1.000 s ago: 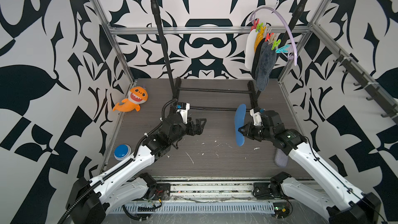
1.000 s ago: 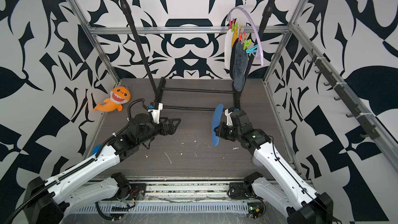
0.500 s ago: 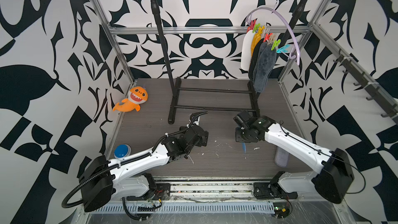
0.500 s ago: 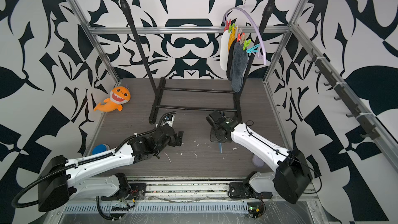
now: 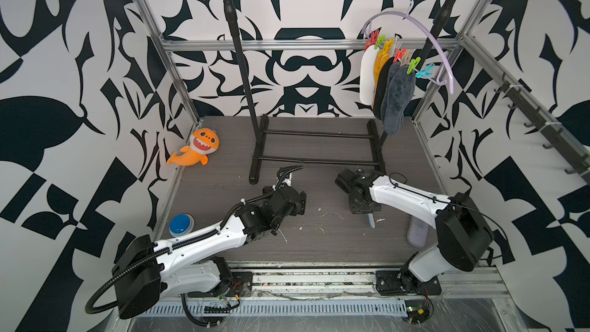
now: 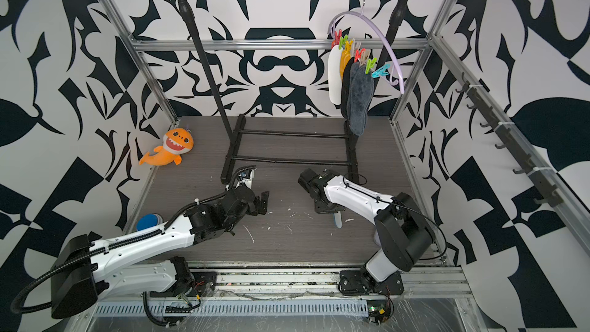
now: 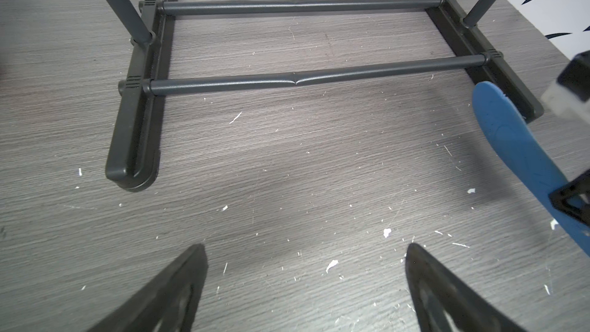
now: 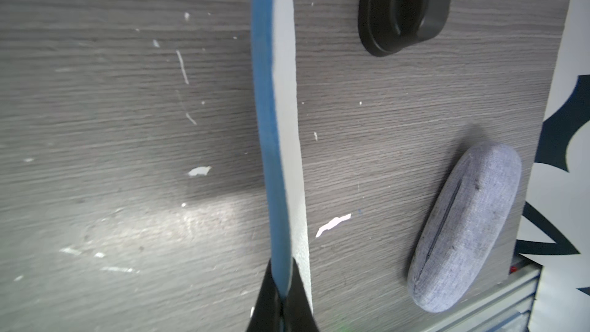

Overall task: Take the shoe insoles off the hanger
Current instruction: Place the insole at the center of the board.

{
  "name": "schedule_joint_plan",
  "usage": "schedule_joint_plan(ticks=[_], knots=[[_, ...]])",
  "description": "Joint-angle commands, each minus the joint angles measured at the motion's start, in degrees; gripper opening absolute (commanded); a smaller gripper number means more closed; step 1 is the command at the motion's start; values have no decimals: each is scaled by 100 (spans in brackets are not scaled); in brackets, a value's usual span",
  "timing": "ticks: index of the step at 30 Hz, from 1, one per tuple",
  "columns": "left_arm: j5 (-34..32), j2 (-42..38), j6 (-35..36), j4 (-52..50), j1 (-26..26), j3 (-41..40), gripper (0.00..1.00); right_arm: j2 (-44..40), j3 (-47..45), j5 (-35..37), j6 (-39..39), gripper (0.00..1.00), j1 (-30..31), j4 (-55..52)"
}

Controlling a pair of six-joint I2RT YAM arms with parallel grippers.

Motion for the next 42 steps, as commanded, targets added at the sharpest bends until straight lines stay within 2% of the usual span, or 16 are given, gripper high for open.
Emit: schedule_joint_plan(ticks=[1, 18, 27, 35, 42], knots=[[19, -14, -33, 46, -14, -47, 99, 53, 0, 273, -42, 0, -89, -16], [186, 304, 62, 98, -22, 203, 99, 292, -433, -76, -166, 1, -328, 523], [143, 313, 53, 108, -14, 253, 99, 72, -605, -295, -254, 20, -328, 681], [104, 265, 83, 144, -17, 315, 99, -671, -866, -499, -351, 39, -328, 890], [75, 51, 294, 393, -3, 296, 99, -1423, -895, -674, -426, 43, -332, 949]])
